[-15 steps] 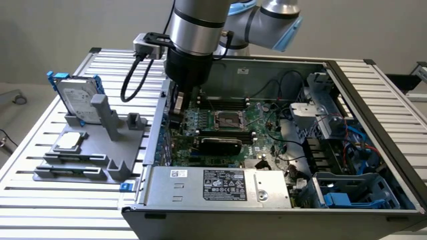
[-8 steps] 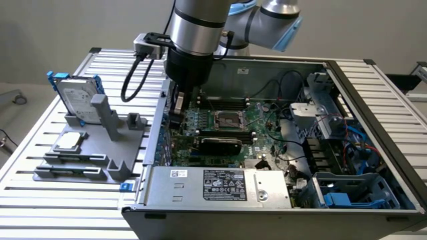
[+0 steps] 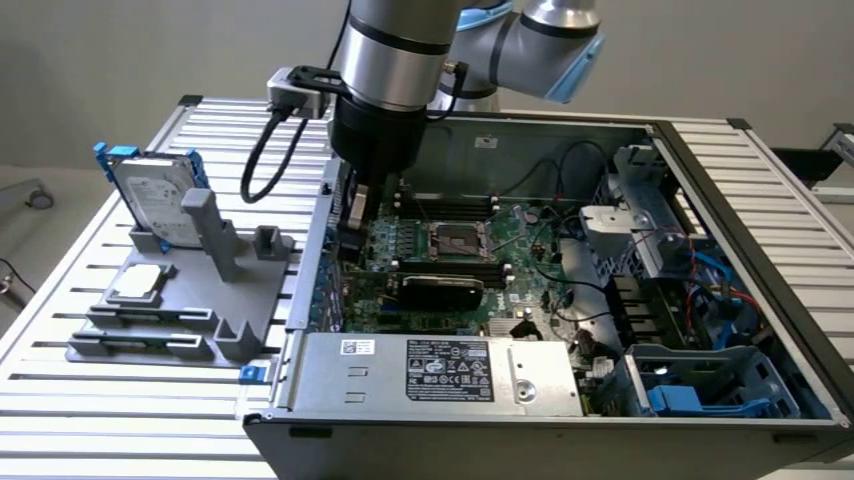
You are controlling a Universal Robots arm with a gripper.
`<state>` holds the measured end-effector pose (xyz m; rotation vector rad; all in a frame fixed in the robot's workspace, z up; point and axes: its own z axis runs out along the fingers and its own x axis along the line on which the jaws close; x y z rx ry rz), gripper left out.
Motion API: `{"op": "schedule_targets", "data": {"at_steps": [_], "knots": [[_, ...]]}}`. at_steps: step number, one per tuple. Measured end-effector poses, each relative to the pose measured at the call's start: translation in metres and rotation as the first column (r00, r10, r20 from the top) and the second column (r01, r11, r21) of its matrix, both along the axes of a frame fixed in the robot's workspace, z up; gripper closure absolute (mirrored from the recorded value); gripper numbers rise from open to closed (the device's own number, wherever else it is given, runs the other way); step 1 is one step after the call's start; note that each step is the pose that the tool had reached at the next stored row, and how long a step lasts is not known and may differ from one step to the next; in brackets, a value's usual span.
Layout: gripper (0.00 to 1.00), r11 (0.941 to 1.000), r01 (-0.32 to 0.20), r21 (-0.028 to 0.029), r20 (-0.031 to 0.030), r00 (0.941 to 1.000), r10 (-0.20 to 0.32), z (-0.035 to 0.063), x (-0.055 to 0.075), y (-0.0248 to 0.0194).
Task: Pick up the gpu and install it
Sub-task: 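Press down on the gpu until it lock into place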
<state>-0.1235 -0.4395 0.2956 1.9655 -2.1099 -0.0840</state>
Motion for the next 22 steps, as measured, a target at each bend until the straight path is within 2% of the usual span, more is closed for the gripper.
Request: {"op": "schedule_targets", "data": {"at_steps": [4,6,22], "knots": [[0.89,0.9999,0.0,-0.0157,0.0001,1.0,0.0,-0.0002,0.0,-0.0003],[0.89,0.9998,0.0,-0.0185,0.0,1.0,0.0,-0.0004,0.0,-0.0003],[0.89,0.9997,0.018,-0.0184,-0.0007,0.9998,-0.018,-0.0016,0.0,0.0]]}}
